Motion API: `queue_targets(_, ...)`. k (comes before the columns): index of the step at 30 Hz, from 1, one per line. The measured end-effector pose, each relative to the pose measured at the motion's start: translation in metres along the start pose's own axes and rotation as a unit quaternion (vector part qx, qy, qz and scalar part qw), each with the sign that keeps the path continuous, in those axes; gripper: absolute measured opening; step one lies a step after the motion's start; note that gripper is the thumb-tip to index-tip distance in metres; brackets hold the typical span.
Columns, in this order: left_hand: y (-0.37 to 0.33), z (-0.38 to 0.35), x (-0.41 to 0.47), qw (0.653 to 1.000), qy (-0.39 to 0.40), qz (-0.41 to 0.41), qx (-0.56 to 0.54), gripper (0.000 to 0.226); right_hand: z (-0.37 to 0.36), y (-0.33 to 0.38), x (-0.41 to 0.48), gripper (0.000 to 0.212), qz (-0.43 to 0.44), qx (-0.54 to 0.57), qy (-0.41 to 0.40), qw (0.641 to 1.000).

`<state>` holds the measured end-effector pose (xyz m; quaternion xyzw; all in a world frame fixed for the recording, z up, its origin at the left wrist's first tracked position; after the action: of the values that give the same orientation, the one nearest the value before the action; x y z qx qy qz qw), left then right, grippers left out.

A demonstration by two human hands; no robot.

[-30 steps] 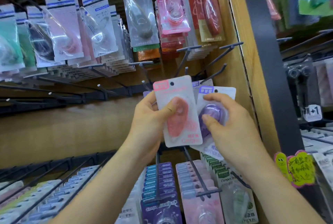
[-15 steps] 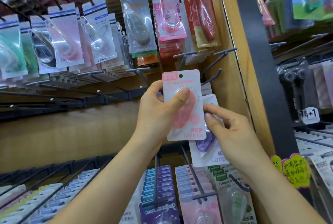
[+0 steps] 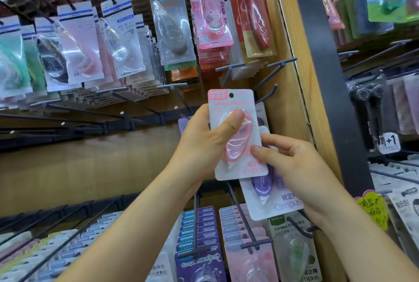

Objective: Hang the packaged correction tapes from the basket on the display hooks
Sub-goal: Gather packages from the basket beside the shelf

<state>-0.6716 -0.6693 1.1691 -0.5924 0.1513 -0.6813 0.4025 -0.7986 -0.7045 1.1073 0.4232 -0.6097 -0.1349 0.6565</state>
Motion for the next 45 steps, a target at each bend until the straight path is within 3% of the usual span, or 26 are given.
queue_targets(5, 0.006, 0.007, -0.003, 0.999, 0.018, 0.027, -0.001, 0.024, 0.005, 0.008, 0.003, 0.016, -0.013, -0.064, -0.009, 0.998)
queue_targets(11, 0.007, 0.012, -0.003, 0.997, 0.001, 0.059, -0.044, 0.031, 0.003, 0.034, 0.003, 0.013, 0.041, -0.106, -0.019, 0.993)
queue_targets(18, 0.029, 0.011, -0.002, 0.997, 0.014, 0.077, -0.006, 0.040, 0.000, 0.010, 0.011, 0.022, 0.044, -0.144, -0.025, 0.988)
queue_targets(22, 0.049, 0.023, 0.014, 0.996, -0.038, 0.085, 0.013, 0.035, 0.006, 0.000, 0.015, 0.016, 0.067, -0.307, -0.067, 0.947)
queue_targets(25, 0.076, 0.028, 0.039, 0.991, -0.068, 0.108, 0.039, 0.030, 0.025, -0.012, 0.018, 0.026, 0.054, -0.387, -0.119, 0.913)
queue_targets(33, 0.134, 0.030, 0.109, 0.975, -0.113, 0.141, 0.133, 0.034, 0.037, -0.021, 0.018, 0.026, 0.082, -0.254, -0.137, 0.954)
queue_targets(39, 0.150, 0.025, 0.128, 0.965, -0.123, 0.141, 0.184, 0.033, 0.038, -0.019, 0.017, 0.037, 0.105, -0.231, -0.150, 0.956)
queue_targets(42, 0.152, 0.019, 0.128, 0.968, -0.089, 0.147, 0.185, 0.026, 0.036, -0.022, 0.017, 0.047, 0.100, -0.197, -0.131, 0.966)
queue_targets(45, 0.142, 0.020, 0.122, 0.930, -0.023, 0.136, 0.340, 0.028, 0.036, -0.025, 0.017, 0.053, 0.088, -0.141, -0.118, 0.979)
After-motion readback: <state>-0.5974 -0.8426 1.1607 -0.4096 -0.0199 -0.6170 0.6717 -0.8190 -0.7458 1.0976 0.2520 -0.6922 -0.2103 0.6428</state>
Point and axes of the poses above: each hand's wrist, its own x-axis towards the middle knuckle, its own z-axis out of the back of the hand, y = z × x, the point moved 10 cm from there along x, towards the middle knuckle, and after that the axes turned 1 degree about z, right-handed, at the moved point
